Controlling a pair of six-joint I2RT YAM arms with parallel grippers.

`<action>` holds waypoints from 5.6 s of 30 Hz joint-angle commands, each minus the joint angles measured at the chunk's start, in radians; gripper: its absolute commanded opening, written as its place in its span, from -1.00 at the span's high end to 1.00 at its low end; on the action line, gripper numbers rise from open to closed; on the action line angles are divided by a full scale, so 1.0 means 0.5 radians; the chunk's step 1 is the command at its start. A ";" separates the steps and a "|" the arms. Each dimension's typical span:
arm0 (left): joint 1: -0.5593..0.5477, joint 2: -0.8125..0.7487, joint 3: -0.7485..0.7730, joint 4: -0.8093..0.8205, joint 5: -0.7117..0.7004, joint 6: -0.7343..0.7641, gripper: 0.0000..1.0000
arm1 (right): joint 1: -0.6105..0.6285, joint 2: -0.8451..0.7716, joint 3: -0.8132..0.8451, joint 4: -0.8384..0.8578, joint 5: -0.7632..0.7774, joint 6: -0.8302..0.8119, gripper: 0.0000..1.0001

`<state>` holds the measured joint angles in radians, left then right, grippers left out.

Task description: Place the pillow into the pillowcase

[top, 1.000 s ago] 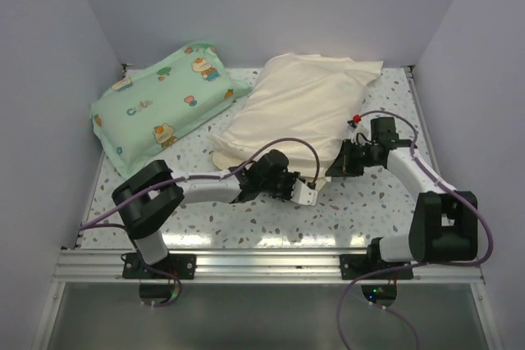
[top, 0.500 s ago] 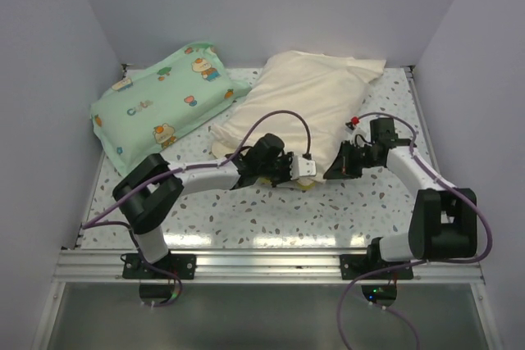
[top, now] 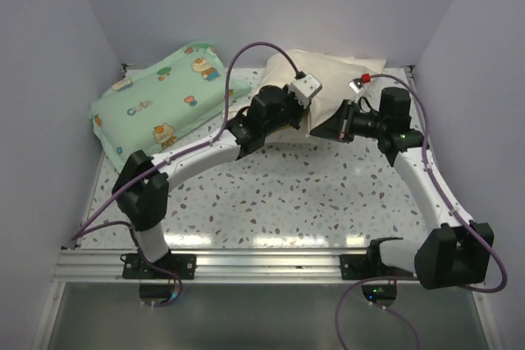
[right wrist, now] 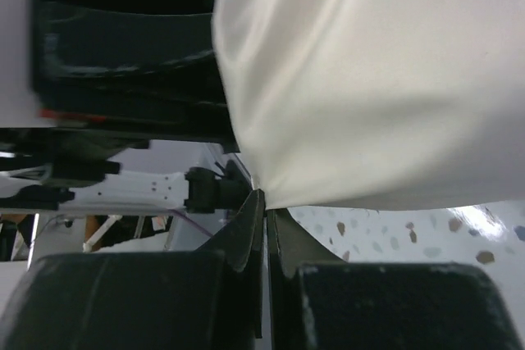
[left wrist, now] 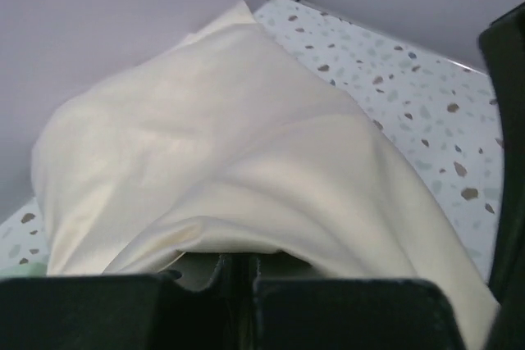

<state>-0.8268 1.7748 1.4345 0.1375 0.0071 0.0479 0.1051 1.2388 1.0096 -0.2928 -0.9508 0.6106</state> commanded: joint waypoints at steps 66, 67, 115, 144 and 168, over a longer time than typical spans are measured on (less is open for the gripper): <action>1.758 0.445 -0.559 0.339 2.262 -0.320 0.81 | 1.806 1.523 0.837 0.394 2.582 -2.289 -0.85; 1.764 0.384 -0.595 0.299 2.265 -0.265 0.91 | 1.778 1.529 0.810 0.441 2.680 -2.334 -0.83; 1.166 0.248 -0.458 -0.347 1.959 1.355 -0.34 | 1.459 0.854 -0.031 0.650 2.813 -2.301 1.00; 1.528 -0.638 -0.783 -0.990 1.710 1.336 -0.39 | 1.404 0.318 0.552 -0.499 1.927 -1.694 -0.55; -0.577 0.315 -0.577 0.298 -0.422 1.898 -1.00 | -0.737 0.007 0.426 -1.059 1.104 -1.212 -0.73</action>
<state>-1.1225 1.8816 1.1019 0.1177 -0.0669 0.9188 -0.2050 1.2572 1.1294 -0.7986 -0.2958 -0.0158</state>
